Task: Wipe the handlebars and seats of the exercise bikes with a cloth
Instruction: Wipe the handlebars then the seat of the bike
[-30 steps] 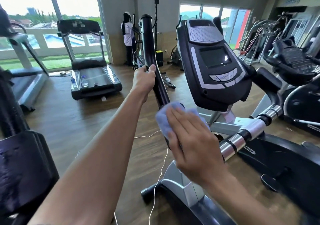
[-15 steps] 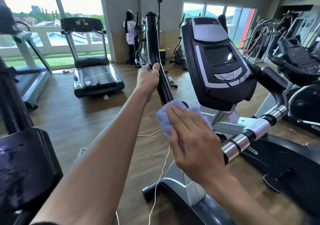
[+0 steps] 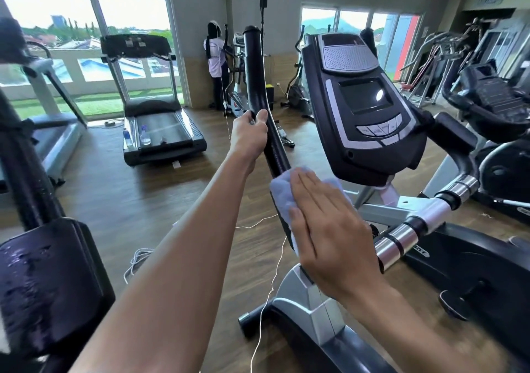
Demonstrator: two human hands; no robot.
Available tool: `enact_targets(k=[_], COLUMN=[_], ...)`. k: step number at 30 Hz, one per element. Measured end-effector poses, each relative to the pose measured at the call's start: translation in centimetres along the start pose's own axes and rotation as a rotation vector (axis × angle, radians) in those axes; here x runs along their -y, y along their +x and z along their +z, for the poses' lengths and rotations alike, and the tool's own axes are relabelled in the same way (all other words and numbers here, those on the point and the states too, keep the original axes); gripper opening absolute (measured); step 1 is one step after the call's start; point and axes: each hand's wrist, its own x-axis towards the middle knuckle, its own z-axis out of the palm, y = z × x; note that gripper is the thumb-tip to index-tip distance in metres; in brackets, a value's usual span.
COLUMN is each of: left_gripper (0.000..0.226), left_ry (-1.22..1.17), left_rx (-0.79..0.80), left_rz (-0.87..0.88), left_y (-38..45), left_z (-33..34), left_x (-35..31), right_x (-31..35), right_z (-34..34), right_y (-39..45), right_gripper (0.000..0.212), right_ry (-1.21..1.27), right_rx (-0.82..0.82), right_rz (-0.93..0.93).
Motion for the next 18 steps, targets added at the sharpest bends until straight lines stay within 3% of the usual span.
enact_targets(k=[5,8,14,16,18], left_gripper=[0.021,0.022,0.050,0.046,0.037], left_ry=[-0.010,0.014,0.160,0.274,0.369], left_rx=[0.011,0.002,0.003,-0.048,-0.096], left_rz=[0.005,-0.010,-0.119,-0.049,0.133], left_y=[-0.3,-0.4,-2.8,-4.0,-4.6], left_z=[-0.1,-0.2,-0.5,-0.5,-1.0], left_x=[-0.3,-0.4,0.8,1.1,1.3], right_x=[-0.1,0.4,-1.4,-2.2,-2.5], right_z=[0.6,0.9,-1.8,-2.0,-1.6], right_y=[5.0,5.4,1.6,3.3,5.1], right_gripper=[0.066,0.063,0.071,0.075,0.070], right_ry=[-0.023,-0.026,0.120,0.124,0.071], right_rx=[0.079,0.015,0.232,0.226,0.168], right_rz=[0.052,0.083,-0.070,-0.107,-0.138])
